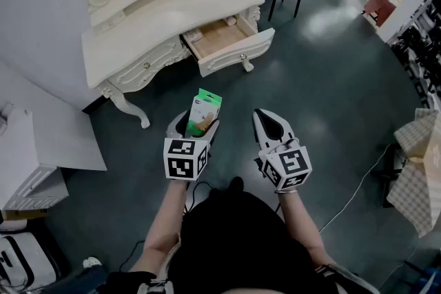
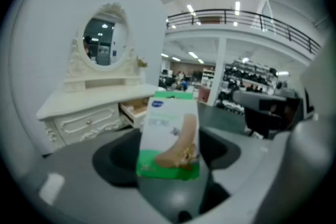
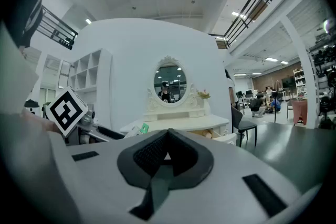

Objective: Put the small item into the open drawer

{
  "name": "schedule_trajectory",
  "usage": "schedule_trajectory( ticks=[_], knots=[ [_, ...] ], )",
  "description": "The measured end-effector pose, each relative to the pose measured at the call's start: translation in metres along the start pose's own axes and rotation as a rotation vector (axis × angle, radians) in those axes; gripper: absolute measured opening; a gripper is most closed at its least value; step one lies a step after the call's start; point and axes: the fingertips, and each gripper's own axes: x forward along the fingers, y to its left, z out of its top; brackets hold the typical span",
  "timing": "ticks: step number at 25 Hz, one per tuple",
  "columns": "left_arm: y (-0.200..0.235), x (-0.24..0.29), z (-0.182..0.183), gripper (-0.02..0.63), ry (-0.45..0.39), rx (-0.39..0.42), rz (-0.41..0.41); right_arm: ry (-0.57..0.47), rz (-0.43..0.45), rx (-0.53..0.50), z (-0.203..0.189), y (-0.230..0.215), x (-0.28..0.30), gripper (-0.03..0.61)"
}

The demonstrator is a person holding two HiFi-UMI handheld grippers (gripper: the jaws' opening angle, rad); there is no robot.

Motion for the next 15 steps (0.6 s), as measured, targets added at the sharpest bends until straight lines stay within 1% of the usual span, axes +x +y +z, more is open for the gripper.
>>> schedule_trajectory(
  ticks=[3,9,15],
  knots=[
    [-0.001,0.004,0.006,0.353,-0.015,-0.012,0.003,0.003,0.005,0.006,-0.001,-0.008,0.003,-0.003],
    [-0.003,0.011,0.016,0.353,-0.030,-0.029,0.002,0.022,0.004,0.055,-0.010,-0.024,0.004,-0.003],
    [-0.007,0.017,0.027,0.353,-0.047,-0.011,0.021,0.028,0.001,0.070,-0.012,-0.042,-0.002,-0.003]
  ],
)
